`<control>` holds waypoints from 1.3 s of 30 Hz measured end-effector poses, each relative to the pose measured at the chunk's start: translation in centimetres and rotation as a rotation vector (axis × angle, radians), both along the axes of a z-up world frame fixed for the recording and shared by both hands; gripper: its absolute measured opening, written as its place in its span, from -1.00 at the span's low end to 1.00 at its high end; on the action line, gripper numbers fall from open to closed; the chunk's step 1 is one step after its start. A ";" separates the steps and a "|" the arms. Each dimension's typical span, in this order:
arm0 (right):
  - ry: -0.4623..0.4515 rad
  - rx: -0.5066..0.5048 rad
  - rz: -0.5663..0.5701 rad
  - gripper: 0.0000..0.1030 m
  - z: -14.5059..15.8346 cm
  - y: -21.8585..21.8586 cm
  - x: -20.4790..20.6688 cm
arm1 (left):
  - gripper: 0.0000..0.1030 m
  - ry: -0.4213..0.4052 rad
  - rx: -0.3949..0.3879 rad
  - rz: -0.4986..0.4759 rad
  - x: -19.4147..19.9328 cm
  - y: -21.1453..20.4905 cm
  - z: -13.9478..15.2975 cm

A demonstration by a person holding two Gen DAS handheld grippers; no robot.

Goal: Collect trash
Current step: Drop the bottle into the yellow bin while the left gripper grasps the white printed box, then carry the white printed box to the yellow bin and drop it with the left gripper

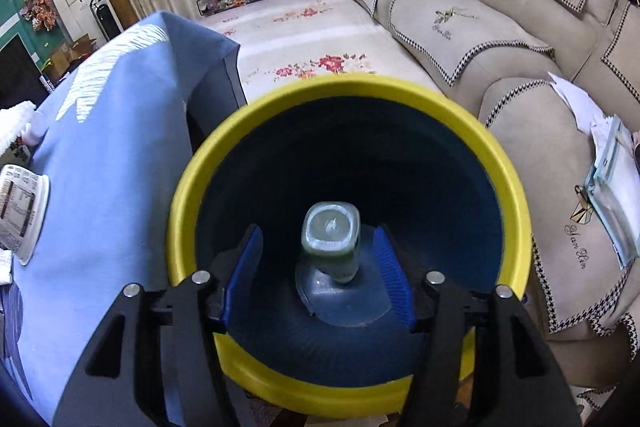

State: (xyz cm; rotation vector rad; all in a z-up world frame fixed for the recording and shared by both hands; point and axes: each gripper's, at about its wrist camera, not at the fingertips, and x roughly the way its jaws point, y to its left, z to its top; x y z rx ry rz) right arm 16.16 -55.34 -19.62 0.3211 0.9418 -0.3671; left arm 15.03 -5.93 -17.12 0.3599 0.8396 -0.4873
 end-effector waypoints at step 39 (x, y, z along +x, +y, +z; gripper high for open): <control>-0.285 -0.047 -0.085 0.24 11.2 -2.2 -16.0 | 0.38 0.033 -0.149 -0.517 -4.5 -25.5 11.3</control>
